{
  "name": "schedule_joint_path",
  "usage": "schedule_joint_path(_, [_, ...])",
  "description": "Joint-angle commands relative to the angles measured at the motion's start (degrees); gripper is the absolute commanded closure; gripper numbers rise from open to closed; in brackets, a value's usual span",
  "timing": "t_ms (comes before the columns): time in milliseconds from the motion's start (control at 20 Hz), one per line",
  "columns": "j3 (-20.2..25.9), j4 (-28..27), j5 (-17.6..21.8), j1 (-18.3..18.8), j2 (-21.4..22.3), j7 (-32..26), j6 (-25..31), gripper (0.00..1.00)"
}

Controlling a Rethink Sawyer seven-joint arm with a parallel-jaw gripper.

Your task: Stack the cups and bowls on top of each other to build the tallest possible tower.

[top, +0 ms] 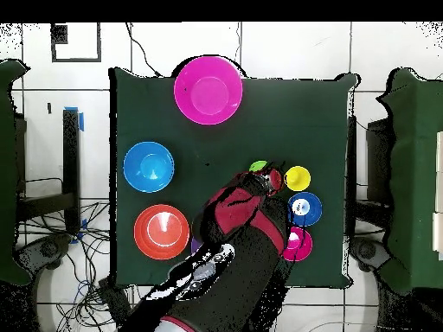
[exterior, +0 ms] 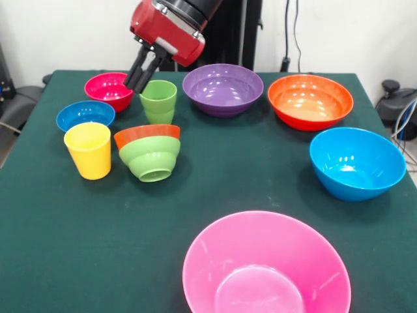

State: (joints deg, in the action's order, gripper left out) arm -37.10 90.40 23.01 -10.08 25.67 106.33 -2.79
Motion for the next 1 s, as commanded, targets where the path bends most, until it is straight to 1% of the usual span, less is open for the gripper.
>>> schedule_joint_path(50, [13.37,0.11,2.68,3.26,1.33,0.99,5.46,1.0])
schedule_joint_path(250, [12.83,0.61,2.57,2.72,0.29,1.5,5.57,1.0])
schedule_joint_path(500, [9.22,0.7,0.28,-0.4,-3.84,5.11,2.79,1.0])
schedule_joint_path(700, [7.86,0.88,-0.87,-1.98,-6.07,6.65,1.38,1.0])
schedule_joint_path(800, [7.89,0.98,-1.29,-2.11,-6.65,7.12,1.22,1.0])
schedule_joint_path(1000, [6.56,0.16,-2.14,-3.55,-10.32,7.99,-0.4,1.0])
